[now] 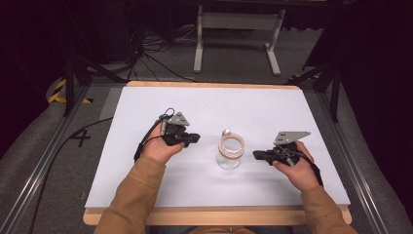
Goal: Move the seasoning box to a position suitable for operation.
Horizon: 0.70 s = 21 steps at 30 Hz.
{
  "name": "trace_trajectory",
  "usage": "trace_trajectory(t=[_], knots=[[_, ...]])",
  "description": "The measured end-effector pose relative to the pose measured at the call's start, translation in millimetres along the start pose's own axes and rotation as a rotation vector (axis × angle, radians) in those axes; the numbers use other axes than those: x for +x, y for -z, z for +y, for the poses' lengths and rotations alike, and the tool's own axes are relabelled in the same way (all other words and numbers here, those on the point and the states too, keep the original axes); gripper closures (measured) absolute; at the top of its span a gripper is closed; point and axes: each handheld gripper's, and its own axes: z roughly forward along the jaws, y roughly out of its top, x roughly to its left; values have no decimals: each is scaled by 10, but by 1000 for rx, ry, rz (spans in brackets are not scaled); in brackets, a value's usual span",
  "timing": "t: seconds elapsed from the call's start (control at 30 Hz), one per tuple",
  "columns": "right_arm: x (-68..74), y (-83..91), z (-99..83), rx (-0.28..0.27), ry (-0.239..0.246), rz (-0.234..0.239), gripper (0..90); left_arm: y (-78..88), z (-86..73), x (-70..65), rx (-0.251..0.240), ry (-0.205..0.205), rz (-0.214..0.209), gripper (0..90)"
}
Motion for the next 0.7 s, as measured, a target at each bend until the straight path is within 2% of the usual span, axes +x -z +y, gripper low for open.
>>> trace_trajectory(t=[0.07,0.2,0.23,0.3,0.43,0.5,0.6,0.7], knots=[[-2,-90,58,11,26,-8,900,92,-53,-10,0,11,12,866],[-48,-190,118,1,27,-8,900,190,-145,-20,-14,38,32,862],[-60,-214,138,-3,29,-9,900,224,-173,-11,-8,32,40,859],[-80,-268,166,-3,31,-8,900,256,-226,-17,-11,52,46,858],[-131,-366,167,20,26,-15,900,324,-280,-10,-8,64,59,855],[-135,-383,171,29,30,-18,900,331,-290,-10,-22,72,62,854],[-123,-382,178,34,29,-16,900,320,-289,-8,-14,75,58,854],[-98,-381,178,41,28,-2,900,283,-278,6,-10,56,53,853]])
